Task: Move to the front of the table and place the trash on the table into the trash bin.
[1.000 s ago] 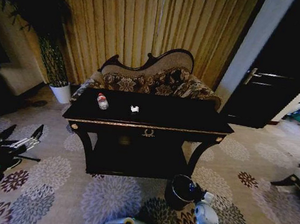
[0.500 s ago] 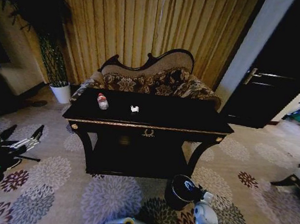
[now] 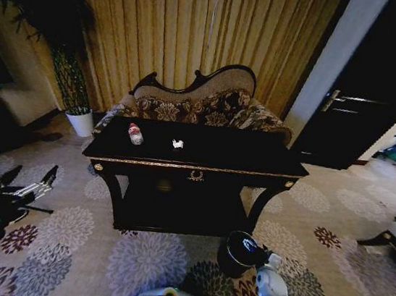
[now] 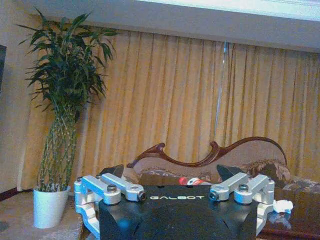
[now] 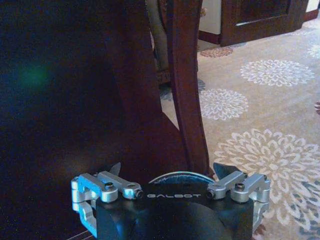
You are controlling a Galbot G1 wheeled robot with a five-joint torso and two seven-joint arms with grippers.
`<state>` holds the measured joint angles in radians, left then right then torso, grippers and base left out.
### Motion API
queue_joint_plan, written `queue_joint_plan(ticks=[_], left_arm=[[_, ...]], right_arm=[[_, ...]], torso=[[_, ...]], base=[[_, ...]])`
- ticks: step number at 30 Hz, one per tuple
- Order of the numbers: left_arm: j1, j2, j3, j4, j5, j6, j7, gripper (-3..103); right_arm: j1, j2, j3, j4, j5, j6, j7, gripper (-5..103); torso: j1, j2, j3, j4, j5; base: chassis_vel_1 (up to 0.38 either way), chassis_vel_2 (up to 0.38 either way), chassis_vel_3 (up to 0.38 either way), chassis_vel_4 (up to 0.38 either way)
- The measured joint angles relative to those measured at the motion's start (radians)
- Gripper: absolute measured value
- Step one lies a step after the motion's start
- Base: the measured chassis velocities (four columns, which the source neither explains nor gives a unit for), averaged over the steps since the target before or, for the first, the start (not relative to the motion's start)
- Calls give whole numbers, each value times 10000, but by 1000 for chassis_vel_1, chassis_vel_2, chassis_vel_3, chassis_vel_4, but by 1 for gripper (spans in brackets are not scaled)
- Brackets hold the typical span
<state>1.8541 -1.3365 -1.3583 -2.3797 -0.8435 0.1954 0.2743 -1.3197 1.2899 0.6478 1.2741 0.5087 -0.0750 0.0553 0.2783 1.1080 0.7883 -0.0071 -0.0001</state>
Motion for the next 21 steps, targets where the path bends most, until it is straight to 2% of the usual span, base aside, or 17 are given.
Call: queue_joint_plan(ticks=[6,13,21], left_arm=[[2,-2,14,17,1,-41,4,100],[-11,9,23,17,4,-44,4,100],[-15,10,29,-7,4,-45,-18,100]], right_arm=[[-20,-7,25,-39,-238,4,-8,100],[-26,-6,156,446,-81,37,-41,100],[-213,-245,452,1910,-340,869,-317,100]], torso=[[0,0,0,0,1],[0,0,0,0,0],[0,0,0,0,0]], base=[[0,0,0,0],[0,0,0,0],[0,0,0,0]])
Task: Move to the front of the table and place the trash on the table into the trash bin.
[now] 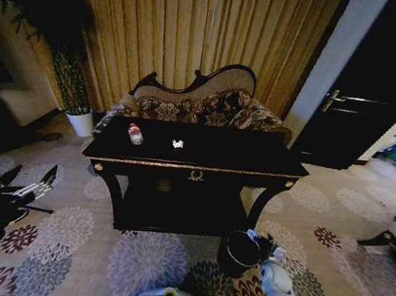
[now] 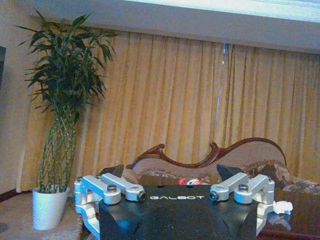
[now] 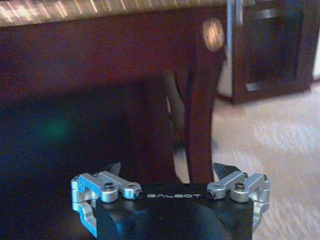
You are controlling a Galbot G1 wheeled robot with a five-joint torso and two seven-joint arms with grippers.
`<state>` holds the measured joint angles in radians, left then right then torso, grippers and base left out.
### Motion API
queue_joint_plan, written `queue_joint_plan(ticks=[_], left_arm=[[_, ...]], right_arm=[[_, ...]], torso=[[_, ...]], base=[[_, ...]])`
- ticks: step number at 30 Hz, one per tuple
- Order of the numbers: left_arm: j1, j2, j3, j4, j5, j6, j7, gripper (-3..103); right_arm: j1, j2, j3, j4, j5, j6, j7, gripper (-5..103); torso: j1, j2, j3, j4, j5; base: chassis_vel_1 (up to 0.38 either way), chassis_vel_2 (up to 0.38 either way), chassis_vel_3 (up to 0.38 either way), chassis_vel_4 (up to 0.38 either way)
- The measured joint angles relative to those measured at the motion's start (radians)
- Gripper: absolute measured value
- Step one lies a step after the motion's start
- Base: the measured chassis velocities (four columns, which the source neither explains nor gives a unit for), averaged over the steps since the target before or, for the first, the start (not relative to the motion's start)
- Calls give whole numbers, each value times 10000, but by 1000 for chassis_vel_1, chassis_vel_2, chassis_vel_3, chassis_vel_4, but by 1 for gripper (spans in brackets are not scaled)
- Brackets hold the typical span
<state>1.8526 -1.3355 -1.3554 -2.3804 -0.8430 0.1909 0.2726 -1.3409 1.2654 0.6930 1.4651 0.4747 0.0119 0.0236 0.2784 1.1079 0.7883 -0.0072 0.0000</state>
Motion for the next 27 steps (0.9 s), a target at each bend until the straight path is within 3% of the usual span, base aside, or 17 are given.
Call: queue_joint_plan(ticks=[7,18,27], left_arm=[[-28,30,4,2,0,-1,-41,100],[-67,42,-33,-109,-52,26,-76,100],[-157,169,-114,-179,-222,156,-317,100]], right_arm=[[-945,-294,201,2862,341,151,-506,100],[-1655,-536,-136,7081,401,-1825,-766,100],[-1753,-1043,-272,8745,527,-2685,122,100]], torso=[[0,0,-1,-2,-1],[-1,1,0,1,0],[-1,1,-1,0,-2]], base=[[0,0,0,0],[0,0,0,0],[0,0,0,0]])
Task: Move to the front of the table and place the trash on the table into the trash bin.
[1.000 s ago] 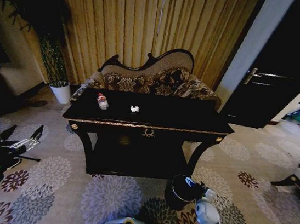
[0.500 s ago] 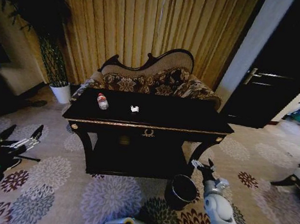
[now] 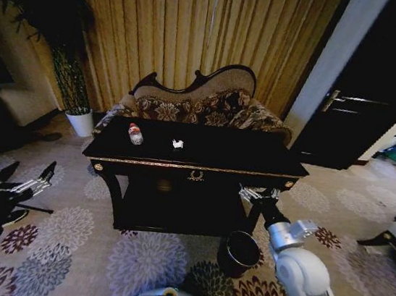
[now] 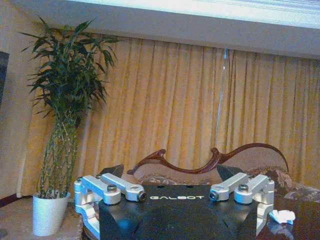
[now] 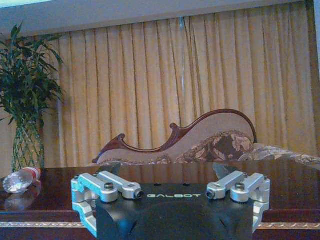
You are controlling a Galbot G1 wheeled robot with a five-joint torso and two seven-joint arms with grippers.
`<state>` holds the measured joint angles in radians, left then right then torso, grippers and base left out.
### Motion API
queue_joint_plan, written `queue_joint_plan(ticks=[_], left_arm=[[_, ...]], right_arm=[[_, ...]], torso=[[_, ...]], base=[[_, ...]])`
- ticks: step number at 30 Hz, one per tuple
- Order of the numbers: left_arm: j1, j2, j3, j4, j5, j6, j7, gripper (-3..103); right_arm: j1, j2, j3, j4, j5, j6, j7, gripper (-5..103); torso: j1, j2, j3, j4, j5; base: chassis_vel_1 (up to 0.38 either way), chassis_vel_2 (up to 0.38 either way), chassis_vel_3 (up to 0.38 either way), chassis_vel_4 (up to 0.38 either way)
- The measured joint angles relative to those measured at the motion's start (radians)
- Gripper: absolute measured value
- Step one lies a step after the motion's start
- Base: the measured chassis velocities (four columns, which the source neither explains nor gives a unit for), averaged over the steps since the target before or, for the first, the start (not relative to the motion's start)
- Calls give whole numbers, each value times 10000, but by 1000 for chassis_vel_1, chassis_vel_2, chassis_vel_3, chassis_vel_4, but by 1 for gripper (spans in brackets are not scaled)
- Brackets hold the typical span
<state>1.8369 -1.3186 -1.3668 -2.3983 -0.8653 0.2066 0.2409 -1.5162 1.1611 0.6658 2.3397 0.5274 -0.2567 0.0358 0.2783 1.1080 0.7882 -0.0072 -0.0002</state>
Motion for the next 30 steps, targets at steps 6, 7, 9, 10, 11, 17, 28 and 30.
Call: queue_joint_plan(ticks=[6,7,9,10,11,17,28,30], left_arm=[[-8,5,16,-71,0,115,-12,100],[-6,14,12,-72,-1,121,-12,100],[-1,36,-2,-72,0,133,-14,100],[-1,36,-2,-72,0,133,-14,100],[7,36,-8,-72,0,147,-15,100],[54,0,-39,-148,0,384,-82,100],[-6,40,-67,-194,19,549,-192,100],[-8,40,-67,-183,24,543,-192,100]], right_arm=[[-5,49,-6,27,9,-199,76,100],[-3,62,-8,56,10,-250,71,100],[43,75,-23,75,19,-320,51,100],[43,75,-23,75,19,-320,51,100],[62,76,-35,76,19,-327,47,100],[112,75,-75,7,17,-335,24,100],[137,118,-28,-159,37,-300,17,100],[140,126,-40,-172,26,-283,11,100]], torso=[[0,-1,1,0,3],[0,0,0,0,3],[0,0,0,-1,2],[0,0,0,-1,2],[0,0,0,0,1],[0,0,0,0,2],[-1,0,0,0,2],[0,0,1,0,1]], base=[[0,0,0,0],[0,0,0,0],[0,0,0,0],[0,0,0,0],[0,0,0,0],[0,0,0,0],[-108,97,98,-93],[-160,169,175,-160]])
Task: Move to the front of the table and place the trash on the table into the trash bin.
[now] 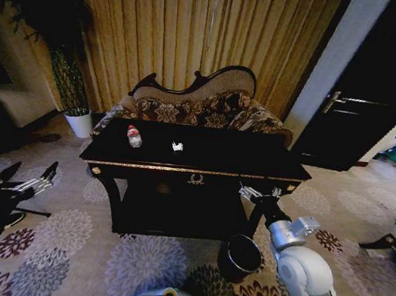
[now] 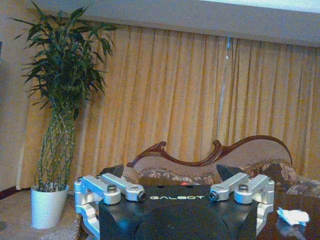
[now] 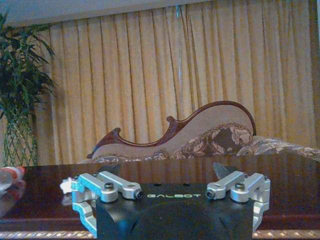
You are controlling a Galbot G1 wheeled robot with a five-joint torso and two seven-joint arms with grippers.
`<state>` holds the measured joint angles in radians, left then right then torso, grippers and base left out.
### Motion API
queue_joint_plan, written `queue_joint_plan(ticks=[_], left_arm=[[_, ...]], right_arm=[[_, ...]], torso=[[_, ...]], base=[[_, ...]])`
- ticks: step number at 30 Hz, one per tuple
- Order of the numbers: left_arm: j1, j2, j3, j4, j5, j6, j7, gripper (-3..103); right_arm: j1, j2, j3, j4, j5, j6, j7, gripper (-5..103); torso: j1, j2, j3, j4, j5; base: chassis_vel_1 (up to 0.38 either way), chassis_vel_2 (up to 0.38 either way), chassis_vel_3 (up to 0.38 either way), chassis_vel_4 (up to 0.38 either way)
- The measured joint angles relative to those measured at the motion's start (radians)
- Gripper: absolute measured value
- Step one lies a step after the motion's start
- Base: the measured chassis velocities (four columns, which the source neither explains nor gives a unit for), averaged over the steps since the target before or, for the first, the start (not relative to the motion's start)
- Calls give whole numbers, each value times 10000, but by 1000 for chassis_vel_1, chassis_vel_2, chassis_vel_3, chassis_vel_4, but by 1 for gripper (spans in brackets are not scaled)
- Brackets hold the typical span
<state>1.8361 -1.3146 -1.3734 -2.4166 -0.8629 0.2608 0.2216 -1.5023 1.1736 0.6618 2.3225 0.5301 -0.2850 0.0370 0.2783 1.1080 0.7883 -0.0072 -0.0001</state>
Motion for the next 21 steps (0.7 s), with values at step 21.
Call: queue_joint_plan(ticks=[21], left_arm=[[19,-46,19,41,18,-91,74,100]], right_arm=[[17,24,-111,46,1,23,-24,100]], torso=[[0,0,0,0,0]], base=[[-123,126,117,-122]])
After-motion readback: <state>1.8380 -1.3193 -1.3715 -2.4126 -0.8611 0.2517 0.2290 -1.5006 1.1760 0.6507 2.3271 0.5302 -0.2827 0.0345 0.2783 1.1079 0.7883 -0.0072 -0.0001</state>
